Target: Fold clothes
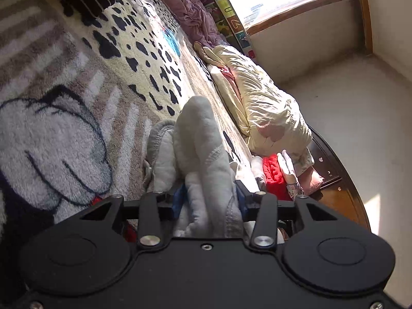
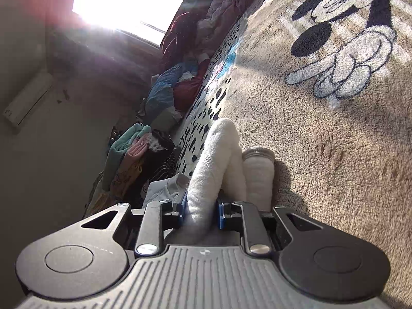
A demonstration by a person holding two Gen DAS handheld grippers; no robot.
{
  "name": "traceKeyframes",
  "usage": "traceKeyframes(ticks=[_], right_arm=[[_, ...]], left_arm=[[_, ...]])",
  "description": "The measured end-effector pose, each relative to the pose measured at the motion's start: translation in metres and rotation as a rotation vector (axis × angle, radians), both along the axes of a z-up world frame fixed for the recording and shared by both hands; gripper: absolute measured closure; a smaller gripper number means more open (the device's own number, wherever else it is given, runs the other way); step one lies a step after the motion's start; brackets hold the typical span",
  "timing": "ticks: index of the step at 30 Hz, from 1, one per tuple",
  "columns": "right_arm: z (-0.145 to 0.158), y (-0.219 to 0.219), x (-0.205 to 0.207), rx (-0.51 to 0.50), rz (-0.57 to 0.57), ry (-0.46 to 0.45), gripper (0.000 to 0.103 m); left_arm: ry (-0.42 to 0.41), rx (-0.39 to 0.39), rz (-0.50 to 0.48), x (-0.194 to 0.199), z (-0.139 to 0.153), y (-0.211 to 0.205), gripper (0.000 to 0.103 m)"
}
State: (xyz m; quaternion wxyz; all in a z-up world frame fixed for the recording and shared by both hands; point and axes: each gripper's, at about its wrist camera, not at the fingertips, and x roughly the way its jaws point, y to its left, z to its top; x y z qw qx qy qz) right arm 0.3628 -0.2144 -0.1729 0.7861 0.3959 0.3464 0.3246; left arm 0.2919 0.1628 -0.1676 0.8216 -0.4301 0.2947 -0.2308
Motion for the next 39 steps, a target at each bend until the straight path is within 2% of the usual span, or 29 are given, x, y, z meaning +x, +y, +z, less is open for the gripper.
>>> traceKeyframes(ticks=[2, 3, 4, 5, 6, 8, 9, 11, 13, 15, 18, 24, 29, 33, 34, 36, 39], right_arm=[[0.013, 0.004, -0.009, -0.055, -0.028, -0.037, 0.072], [0.023, 0.006, -0.016, -0.113, -0.05, -0.083, 0.063], [0.036, 0.009, -0.023, -0.185, -0.074, -0.138, 0.056], [0.048, 0.012, -0.032, -0.266, -0.098, -0.205, 0.043], [0.06, 0.017, -0.043, -0.364, -0.123, -0.295, 0.039], [0.081, 0.029, -0.064, -0.54, -0.157, -0.469, 0.038], [0.086, 0.033, -0.071, -0.564, -0.146, -0.524, 0.039], [0.094, 0.041, -0.08, -0.587, -0.103, -0.618, 0.039], [0.091, 0.053, -0.08, -0.636, -0.043, -0.649, 0.04], [0.083, 0.059, -0.076, -0.659, 0.0, -0.634, 0.042], [0.069, 0.063, -0.068, -0.648, 0.029, -0.6, 0.042], [0.045, 0.064, -0.048, -0.595, 0.087, -0.467, 0.041], [0.038, 0.07, -0.049, -0.631, 0.092, -0.441, 0.041], [0.038, 0.073, -0.05, -0.649, 0.091, -0.429, 0.041], [0.039, 0.074, -0.053, -0.656, 0.086, -0.434, 0.041], [0.045, 0.073, -0.062, -0.659, 0.06, -0.457, 0.041], [0.056, 0.059, -0.078, -0.583, -0.02, -0.472, 0.038]], left_arm=[[-0.013, 0.057, 0.001, -0.006, 0.012, -0.003, 0.051], [-0.035, 0.117, 0.011, -0.013, 0.024, -0.006, 0.047], [-0.072, 0.195, 0.026, -0.021, 0.035, -0.01, 0.038], [-0.11, 0.273, 0.041, -0.028, 0.045, -0.014, 0.034], [-0.153, 0.342, 0.057, -0.035, 0.053, -0.019, 0.034], [-0.23, 0.462, 0.094, -0.047, 0.066, -0.028, 0.034], [-0.288, 0.51, 0.121, -0.053, 0.072, -0.034, 0.035], [-0.374, 0.566, 0.084, -0.055, 0.079, -0.05, 0.035], [-0.418, 0.607, 0.029, -0.047, 0.081, -0.068, 0.035], [-0.425, 0.667, -0.008, -0.032, 0.072, -0.081, 0.037], [-0.368, 0.78, -0.049, -0.016, 0.057, -0.089, 0.041], [-0.316, 0.815, -0.099, -0.009, 0.038, -0.089, 0.042], [-0.298, 0.836, -0.108, -0.005, 0.031, -0.091, 0.041], [-0.31, 0.858, -0.109, -0.011, 0.037, -0.094, 0.04], [-0.317, 0.848, -0.107, -0.013, 0.041, -0.093, 0.04], [-0.335, 0.773, -0.082, -0.019, 0.052, -0.084, 0.039], [-0.357, 0.646, 0.0, -0.026, 0.071, -0.067, 0.032]])
